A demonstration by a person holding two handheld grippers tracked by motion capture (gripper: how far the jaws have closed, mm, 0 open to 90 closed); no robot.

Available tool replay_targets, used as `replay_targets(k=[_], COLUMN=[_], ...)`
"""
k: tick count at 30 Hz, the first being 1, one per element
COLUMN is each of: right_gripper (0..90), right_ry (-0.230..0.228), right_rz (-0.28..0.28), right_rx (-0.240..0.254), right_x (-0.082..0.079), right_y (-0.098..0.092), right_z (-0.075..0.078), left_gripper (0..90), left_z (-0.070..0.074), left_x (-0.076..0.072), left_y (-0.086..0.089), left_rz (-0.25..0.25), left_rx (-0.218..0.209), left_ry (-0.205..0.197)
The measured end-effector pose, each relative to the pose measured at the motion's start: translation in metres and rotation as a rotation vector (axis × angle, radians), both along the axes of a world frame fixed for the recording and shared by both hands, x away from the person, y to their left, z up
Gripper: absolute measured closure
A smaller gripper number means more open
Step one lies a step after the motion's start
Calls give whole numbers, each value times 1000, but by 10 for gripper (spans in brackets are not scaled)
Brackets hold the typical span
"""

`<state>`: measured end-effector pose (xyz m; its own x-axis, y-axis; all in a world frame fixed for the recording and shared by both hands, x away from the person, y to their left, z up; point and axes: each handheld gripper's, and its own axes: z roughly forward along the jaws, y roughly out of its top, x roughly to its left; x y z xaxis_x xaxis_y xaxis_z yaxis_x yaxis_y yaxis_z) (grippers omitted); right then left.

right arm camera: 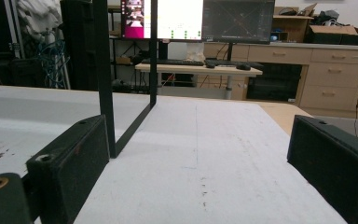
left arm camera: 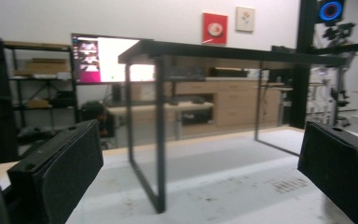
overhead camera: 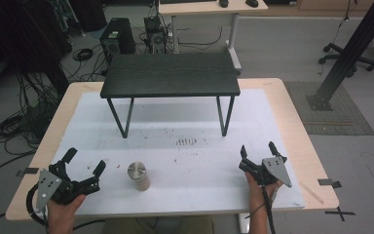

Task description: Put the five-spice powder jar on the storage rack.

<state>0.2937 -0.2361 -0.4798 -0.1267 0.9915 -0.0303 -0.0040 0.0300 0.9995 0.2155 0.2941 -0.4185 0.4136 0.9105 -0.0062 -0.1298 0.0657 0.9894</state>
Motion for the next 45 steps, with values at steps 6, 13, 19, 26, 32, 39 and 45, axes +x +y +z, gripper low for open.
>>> replay_targets(k=[6,13,19,26,32,39,45], right_gripper=[58,58,58,58,58,58,58], right_ry=[-1,-1,-2,-2,-1,-1,-1], right_rz=[0,0,1,2,2,3,3], right_rx=[-1,0,0,0,1,0,1], right_x=[0,0,0,0,0,0,0], right_y=[0,0,0,0,0,0,0], right_z=[0,0,0,0,0,0,0], left_gripper=[2,2,5,4,4,5,6], left_z=[-2,-6,-7,-15,-22,-35,-44], left_x=[-6,-7,-6,-4,-1,4,5], left_y=[-17,-31,-41,-53,-66,-77,-83], left_rz=[-71,-110,-140,-154,-175,-193,-198], left_rx=[7,15,25,37,45,46,49], left_ry=[6,13,11,18,31,56,74])
